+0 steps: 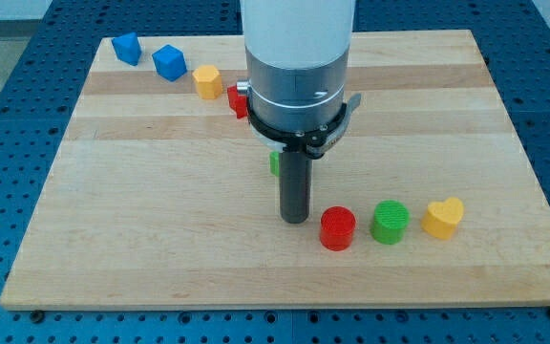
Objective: Slide the green star to the center of the board
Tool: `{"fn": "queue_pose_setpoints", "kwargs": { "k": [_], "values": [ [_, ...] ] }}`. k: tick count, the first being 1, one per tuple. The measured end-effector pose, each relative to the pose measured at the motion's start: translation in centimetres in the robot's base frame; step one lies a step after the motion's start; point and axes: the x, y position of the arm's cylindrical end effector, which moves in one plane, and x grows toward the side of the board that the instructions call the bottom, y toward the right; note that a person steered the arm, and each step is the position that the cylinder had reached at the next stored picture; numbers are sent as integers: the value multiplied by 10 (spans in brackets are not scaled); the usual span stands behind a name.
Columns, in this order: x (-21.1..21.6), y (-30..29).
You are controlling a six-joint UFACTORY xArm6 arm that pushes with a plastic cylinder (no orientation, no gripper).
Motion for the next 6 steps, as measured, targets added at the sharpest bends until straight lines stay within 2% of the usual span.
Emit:
{"fn": "queue_pose_setpoints", "kwargs": {
  "k": [6],
  "values": [
    [-79,0]
  ]
}}
